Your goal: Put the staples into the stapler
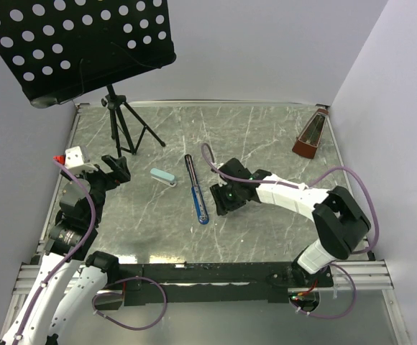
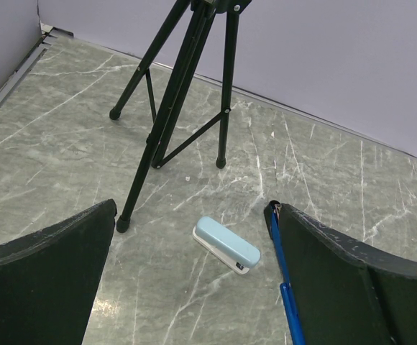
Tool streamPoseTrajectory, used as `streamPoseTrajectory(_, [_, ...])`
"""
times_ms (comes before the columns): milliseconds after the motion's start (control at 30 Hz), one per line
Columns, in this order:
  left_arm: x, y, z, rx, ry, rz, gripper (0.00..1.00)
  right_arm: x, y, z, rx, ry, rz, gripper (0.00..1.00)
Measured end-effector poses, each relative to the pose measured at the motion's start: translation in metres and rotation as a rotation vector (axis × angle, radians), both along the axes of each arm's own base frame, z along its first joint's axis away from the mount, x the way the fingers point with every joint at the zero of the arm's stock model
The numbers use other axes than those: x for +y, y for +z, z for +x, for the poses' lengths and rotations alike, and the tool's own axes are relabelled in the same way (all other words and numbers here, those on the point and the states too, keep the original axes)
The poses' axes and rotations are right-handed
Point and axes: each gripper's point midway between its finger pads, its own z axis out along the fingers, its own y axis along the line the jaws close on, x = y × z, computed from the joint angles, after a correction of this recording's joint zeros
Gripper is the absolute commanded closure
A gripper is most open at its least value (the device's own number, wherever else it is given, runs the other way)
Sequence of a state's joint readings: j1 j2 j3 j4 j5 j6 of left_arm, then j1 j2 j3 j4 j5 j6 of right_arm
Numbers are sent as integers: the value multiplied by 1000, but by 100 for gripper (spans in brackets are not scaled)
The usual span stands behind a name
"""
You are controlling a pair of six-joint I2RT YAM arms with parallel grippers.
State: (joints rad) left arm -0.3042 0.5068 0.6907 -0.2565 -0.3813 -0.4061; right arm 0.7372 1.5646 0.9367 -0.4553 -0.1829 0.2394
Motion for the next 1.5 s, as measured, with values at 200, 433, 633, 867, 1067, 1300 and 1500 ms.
streamPoseTrajectory(200, [0,0,0,0,0,0,1,-4,26,22,-94,-17,-47,53])
streamPoseTrajectory(433, [0,0,0,0,0,0,1,-4,12,33,-93,-18,-156,55])
streamPoseTrajectory(633, [0,0,0,-1,0,0,1,-3,-3,30,-83,10,-256,60])
streamPoseTrajectory(867, [0,0,0,-1,0,0,1,-3,-12,30,-90,21,-324,60])
streamPoseTrajectory(1067, [0,2,-1,-7,0,-2,1,-8,-19,29,-94,17,-370,62])
streamPoseTrajectory(1300, [1,3,-2,-12,0,-4,1,-6,-20,28,-104,24,-382,66])
streamPoseTrajectory(1500, [1,3,-2,-11,0,-4,1,-4,-19,28,-109,33,-391,68])
